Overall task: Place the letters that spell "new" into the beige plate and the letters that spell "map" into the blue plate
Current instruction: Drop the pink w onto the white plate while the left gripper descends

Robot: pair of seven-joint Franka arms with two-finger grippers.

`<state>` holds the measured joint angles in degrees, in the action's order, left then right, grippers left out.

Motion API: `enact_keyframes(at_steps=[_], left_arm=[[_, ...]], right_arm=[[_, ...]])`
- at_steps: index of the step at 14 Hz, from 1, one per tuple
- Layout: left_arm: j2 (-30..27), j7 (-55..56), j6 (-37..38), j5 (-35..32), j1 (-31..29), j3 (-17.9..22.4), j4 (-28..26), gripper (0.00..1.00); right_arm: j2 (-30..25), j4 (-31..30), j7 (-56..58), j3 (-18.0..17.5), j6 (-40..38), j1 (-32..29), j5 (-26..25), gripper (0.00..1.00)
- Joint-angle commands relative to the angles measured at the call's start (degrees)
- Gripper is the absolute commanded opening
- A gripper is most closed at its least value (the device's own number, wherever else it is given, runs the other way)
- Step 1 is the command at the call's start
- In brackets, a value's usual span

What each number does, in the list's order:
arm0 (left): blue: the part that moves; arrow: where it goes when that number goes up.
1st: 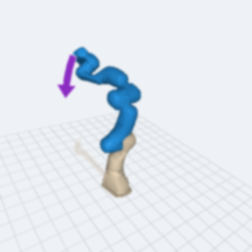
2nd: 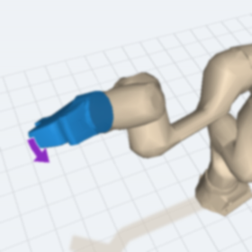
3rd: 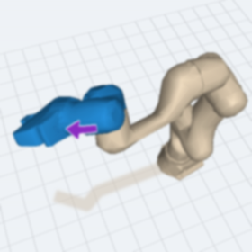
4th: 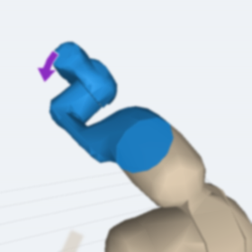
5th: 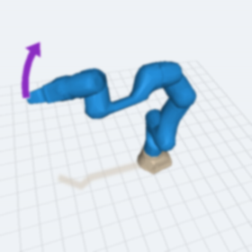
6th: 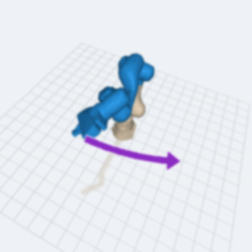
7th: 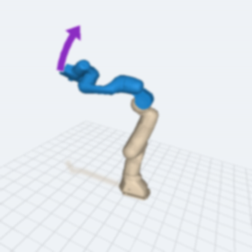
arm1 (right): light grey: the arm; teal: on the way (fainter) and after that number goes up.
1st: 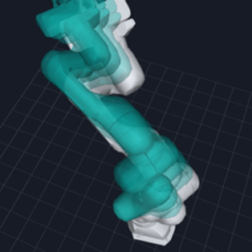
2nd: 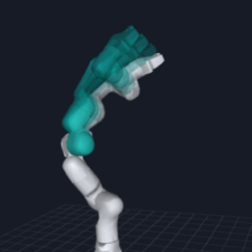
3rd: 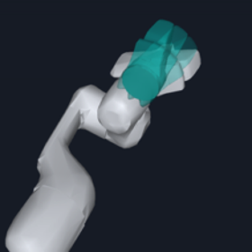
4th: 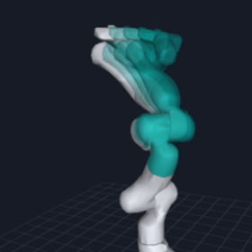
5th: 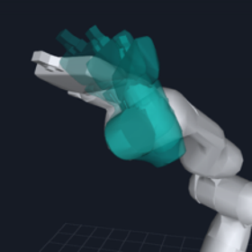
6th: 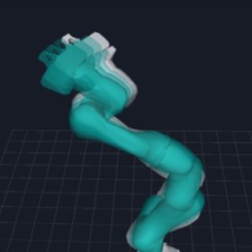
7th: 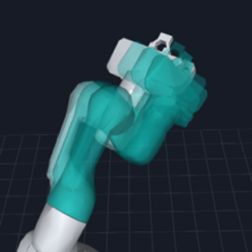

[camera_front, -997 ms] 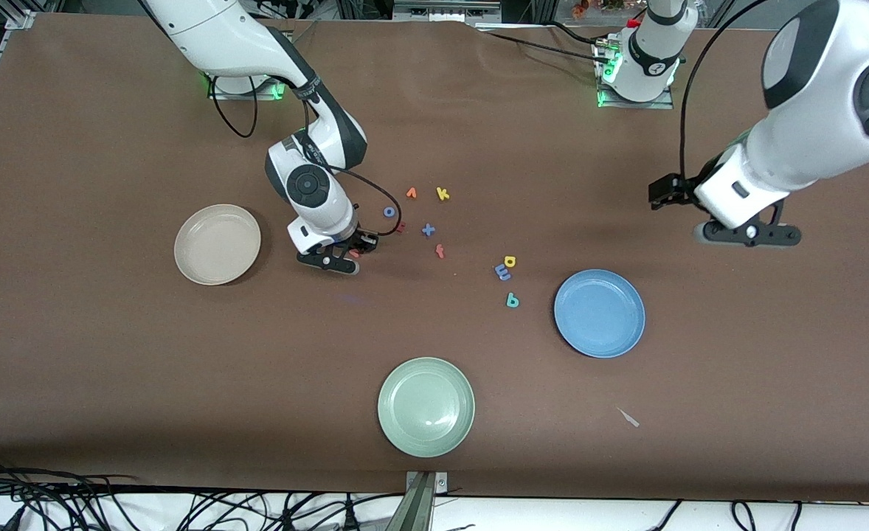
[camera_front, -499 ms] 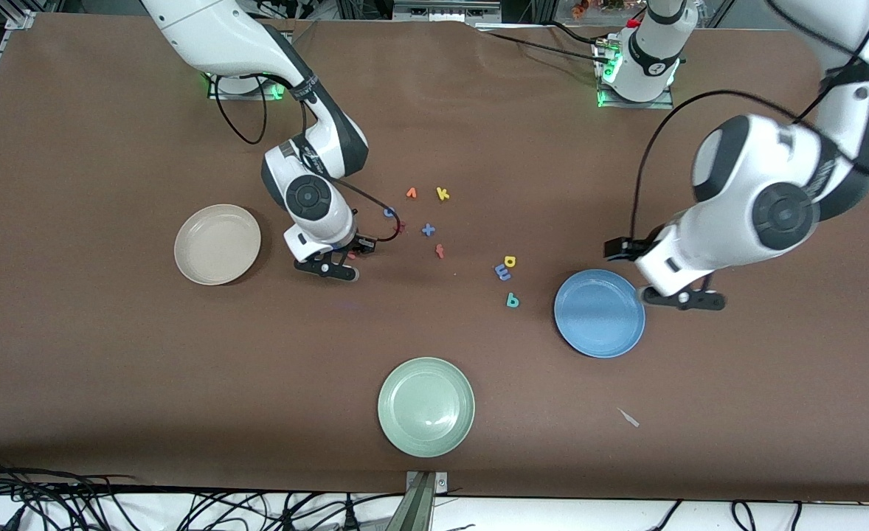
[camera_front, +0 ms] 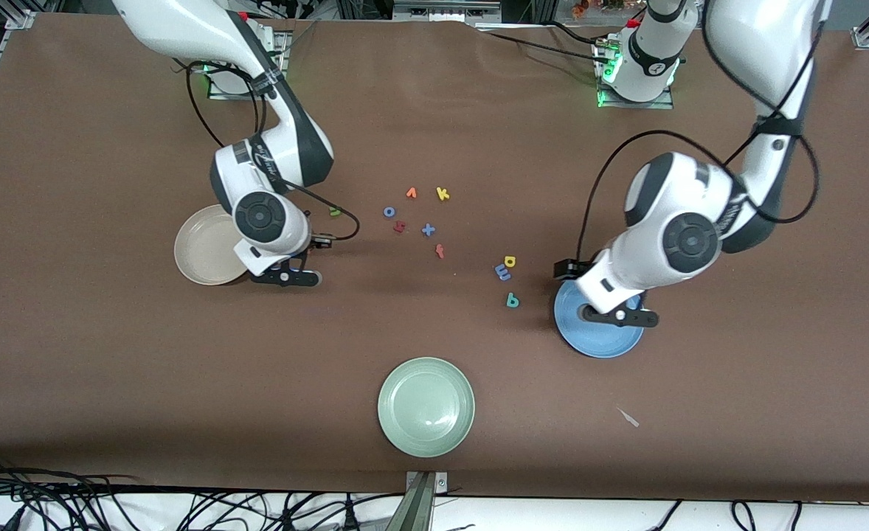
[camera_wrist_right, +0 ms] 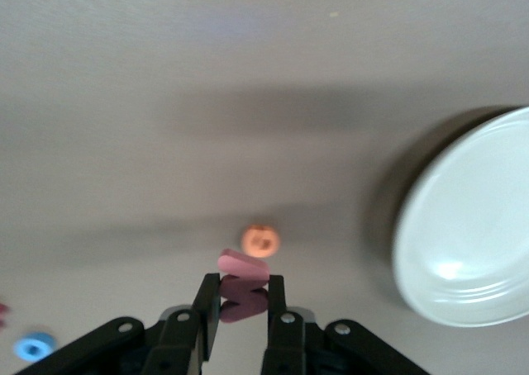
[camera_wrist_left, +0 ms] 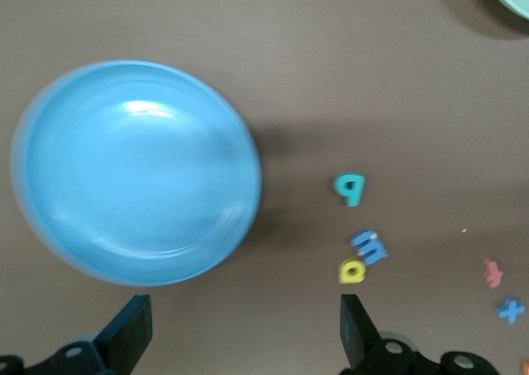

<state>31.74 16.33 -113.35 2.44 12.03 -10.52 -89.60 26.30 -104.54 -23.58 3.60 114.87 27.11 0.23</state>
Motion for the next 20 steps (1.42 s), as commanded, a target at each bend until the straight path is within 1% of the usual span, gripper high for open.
enact_keyframes(at_steps=[1, 3, 5, 6, 8, 9, 10, 11, 12, 15, 17, 18, 20], left_arm=[[5.7, 4.1, -5.2, -1.0, 4.0, 0.2, 2.7, 1.0], [8.1, 4.1, -9.6, -1.2, 5.6, 0.2, 2.7, 1.0], [9.6, 4.1, -12.5, -1.2, 6.2, 0.2, 2.7, 1.0], [10.4, 3.7, -13.9, -1.1, 6.2, 0.2, 2.7, 1.0], [11.9, 3.3, -19.7, -1.8, 6.7, 0.4, 2.7, 1.0], [12.5, 3.4, -21.9, -4.3, 7.6, 0.4, 2.6, 1.0], [13.7, 3.8, -22.7, -7.6, 7.7, 0.4, 2.6, 0.99], [14.7, 4.0, -22.8, -9.5, 7.8, 0.4, 2.6, 0.98], [14.8, 3.9, -22.8, -9.8, 7.8, 0.4, 2.6, 0.98], [15.4, 3.4, -23.1, -10.2, 7.7, 0.4, 2.6, 0.98], [15.5, 3.7, -23.1, -10.4, 7.7, 0.4, 2.6, 0.95], [15.5, 3.4, -23.1, -10.4, 7.7, 0.4, 2.6, 0.9], [15.4, 3.5, -23.0, -10.3, 7.8, 0.3, 2.5, 0.78]], right_arm=[[-6.8, -8.0, 9.7, 4.6, 0.4, 0.0, -0.1, 0.12], [-9.1, -12.2, 15.5, 8.1, 2.6, 0.0, -0.1, 0.13], [-10.2, -15.9, 20.8, 11.0, 6.1, 0.0, -0.1, 0.13], [-10.5, -17.4, 23.4, 12.2, 8.1, 0.0, -0.1, 0.13], [-10.4, -20.2, 27.4, 14.5, 12.5, 0.0, -0.1, 0.14], [-10.1, -21.4, 28.8, 15.2, 14.7, 0.0, -0.1, 0.15], [-9.9, -21.8, 29.2, 15.4, 15.4, 0.0, -0.1, 0.18], [-9.6, -21.5, 29.2, 15.4, 15.0, 0.0, 0.1, 0.47], [-9.5, -21.0, 28.5, 15.4, 14.6, -0.1, 0.6, 0.99], [-9.5, -18.7, 28.2, 15.1, 11.8, 0.0, 0.8, 1.0], [-9.8, -17.5, 28.2, 14.9, 8.0, 0.1, 1.7, 1.0], [-9.9, -16.4, 28.2, 14.9, 5.7, 0.2, 3.2, 1.0], [-9.8, -14.0, 28.1, 14.8, 1.6, 0.4, 4.5, 1.0]])
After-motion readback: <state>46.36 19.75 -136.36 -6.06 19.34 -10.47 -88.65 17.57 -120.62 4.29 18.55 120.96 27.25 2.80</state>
